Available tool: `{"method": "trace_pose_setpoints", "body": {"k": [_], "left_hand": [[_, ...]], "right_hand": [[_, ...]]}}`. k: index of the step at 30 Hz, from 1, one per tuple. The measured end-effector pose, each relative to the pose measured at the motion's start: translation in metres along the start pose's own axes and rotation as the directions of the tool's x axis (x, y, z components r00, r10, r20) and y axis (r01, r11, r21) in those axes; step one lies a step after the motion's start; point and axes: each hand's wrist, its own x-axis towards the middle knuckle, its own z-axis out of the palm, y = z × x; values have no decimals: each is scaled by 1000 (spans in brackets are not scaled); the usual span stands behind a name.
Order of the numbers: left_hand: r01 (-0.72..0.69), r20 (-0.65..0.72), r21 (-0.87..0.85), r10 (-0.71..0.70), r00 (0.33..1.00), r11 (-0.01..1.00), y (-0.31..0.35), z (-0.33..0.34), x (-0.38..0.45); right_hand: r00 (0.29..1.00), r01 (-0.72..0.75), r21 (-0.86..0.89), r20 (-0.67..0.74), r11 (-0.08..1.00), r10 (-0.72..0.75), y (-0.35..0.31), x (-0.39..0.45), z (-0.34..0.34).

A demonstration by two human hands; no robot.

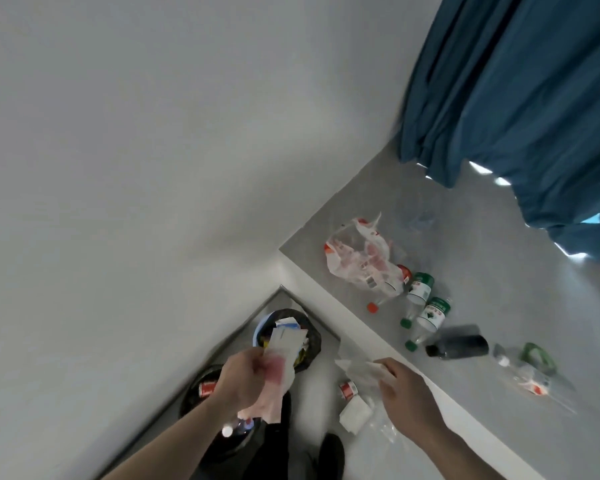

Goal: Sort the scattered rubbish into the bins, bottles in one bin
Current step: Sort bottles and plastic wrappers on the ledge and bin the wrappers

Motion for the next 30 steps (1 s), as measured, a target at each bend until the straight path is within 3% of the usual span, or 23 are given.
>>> {"method": "trace_pose_setpoints", "body": {"k": [6,12,16,23,26,30], "left_hand": [[67,58,-71,-63,996,995,-23,38,121],[120,31,-130,-117,993,984,-56,102,239],[50,20,19,-51,999,999,-85,157,297],[-1,151,178,-26,988,984,-127,239,357],[-122,180,321,66,981,939,-140,264,377],[-165,320,480,3,947,862,-163,296,391]], "right_hand": [[998,-48,1,46,999,48,-1,75,54],[997,-72,78,38,994,69,25,160,113],[995,-68,88,81,994,61,57,208,152],[987,-92,119,143,989,74,111,250,223],[989,-71,124,141,990,54,121,258,244],[991,-72,162,126,984,52,128,266,259]]}}
